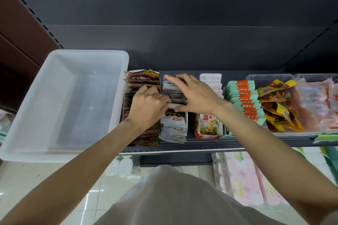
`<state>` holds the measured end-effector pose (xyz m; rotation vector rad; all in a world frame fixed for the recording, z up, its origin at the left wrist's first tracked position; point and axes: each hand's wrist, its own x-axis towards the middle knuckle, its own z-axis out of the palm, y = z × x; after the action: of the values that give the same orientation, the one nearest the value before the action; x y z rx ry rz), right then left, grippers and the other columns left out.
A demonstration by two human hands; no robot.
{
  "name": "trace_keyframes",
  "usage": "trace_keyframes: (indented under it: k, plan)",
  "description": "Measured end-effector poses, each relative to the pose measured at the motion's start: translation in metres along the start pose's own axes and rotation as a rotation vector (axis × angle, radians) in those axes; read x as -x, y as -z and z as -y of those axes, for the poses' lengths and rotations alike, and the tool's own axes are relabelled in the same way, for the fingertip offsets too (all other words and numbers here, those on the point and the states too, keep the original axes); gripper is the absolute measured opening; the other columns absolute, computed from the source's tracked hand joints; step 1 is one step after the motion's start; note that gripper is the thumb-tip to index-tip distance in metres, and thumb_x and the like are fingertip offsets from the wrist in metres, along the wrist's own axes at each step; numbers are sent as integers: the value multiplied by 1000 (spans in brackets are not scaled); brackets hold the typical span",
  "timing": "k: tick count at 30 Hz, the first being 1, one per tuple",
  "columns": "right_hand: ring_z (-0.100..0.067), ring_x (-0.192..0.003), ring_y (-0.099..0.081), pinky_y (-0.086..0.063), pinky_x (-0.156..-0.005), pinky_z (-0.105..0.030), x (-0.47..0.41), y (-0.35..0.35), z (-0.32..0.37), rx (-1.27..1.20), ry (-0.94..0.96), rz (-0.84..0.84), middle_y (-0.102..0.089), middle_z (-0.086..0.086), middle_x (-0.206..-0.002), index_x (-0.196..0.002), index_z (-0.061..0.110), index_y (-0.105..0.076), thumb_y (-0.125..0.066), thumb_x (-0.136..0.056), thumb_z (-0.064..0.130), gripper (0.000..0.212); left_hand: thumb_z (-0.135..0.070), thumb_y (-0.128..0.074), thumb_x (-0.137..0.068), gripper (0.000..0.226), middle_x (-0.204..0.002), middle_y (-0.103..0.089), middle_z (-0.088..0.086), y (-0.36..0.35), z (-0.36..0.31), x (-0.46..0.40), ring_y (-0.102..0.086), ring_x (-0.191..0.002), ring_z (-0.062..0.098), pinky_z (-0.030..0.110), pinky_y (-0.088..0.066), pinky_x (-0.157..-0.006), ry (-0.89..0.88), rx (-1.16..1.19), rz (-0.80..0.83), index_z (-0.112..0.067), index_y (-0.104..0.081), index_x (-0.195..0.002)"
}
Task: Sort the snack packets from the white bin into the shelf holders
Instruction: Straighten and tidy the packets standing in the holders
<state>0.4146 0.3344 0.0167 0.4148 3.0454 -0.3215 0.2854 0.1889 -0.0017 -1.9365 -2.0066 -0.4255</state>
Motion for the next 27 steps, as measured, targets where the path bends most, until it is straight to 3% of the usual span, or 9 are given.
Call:
trace_keyframes:
  k: [2, 6, 8, 10, 13, 16, 18, 24, 27]
  plan:
    - [-24, -128, -36, -47, -90, -39, -2, -1, -2, -2, 14, -30, -32, -5, -143, -152, 32, -7, -70, -77, 51, 100, -32, -72, -77, 16, -77, -67, -3, 3, -1, 5, -56, -73, 18, 29, -33, -68, -86, 38, -30, -19, -68, -84]
    - [-24, -127, -38, -46, -83, -36, -5, 1, -5, -6, 6, -28, -34, -4, -141, -151, 33, -8, -72, -76, 49, 100, -41, -79, -64, 42, -89, -64, 1, 8, -15, 12, -58, -78, 19, 29, -41, -68, -335, 42, 130, -15, -65, -94]
    - [-24, -127, -38, -45, -83, -36, -5, 2, -3, 6, 8, -24, -35, -5, -141, -151, 33, -7, -72, -76, 48, 100, -43, -86, -52, 53, -83, -66, 1, 5, -22, 11, -62, -72, 18, 27, -47, -58, -299, -14, 264, -14, -67, -92]
    - [-24, -127, -39, -44, -83, -35, -5, 3, -3, 15, 7, -17, -35, -5, -141, -151, 33, -7, -72, -76, 47, 99, -51, -86, -45, 62, -72, -66, -2, 2, -25, 7, -63, -62, 14, 21, -42, -45, -253, -81, 366, -14, -69, -91]
    - [-24, -127, -39, -44, -86, -35, -5, 5, -3, 12, -3, -11, -35, -5, -141, -151, 33, -7, -72, -75, 51, 100, -50, -81, -57, 52, -72, -68, -2, 5, -26, 3, -64, -59, 15, 21, -38, -43, -287, -103, 431, -14, -68, -92]
    - [-24, -127, -39, -44, -88, -37, -6, 5, -2, 2, -12, -3, -36, -4, -140, -150, 33, -7, -73, -73, 53, 103, -47, -61, -84, 45, -106, -68, 0, 6, -20, -1, -66, -88, 21, 32, -50, -66, -185, 55, 542, -18, -59, -118]
    - [-24, -127, -39, -44, -88, -37, -6, 5, -1, -5, -15, -4, -37, -4, -139, -150, 33, -8, -73, -73, 52, 102, -45, -55, -89, 46, -113, -65, 0, 6, -18, -3, -64, -95, 21, 32, -49, -71, -160, 15, 546, -20, -52, -127]
    - [-23, -126, -40, -43, -89, -36, -6, 5, -1, -1, -16, -7, -38, -4, -138, -150, 33, -10, -73, -73, 53, 102, -13, -74, -67, 27, -74, -68, 5, -2, -21, -3, -65, -62, 23, 29, -47, -45, -306, -84, 554, -11, -65, -92]
    - [-24, -126, -41, -43, -88, -36, -7, 6, -1, 8, -14, -9, -38, -5, -138, -150, 32, -10, -73, -73, 53, 102, -24, -62, -84, 29, -91, -68, 4, -2, -25, -5, -66, -79, 23, 31, -46, -59, -253, -115, 573, -13, -60, -111]
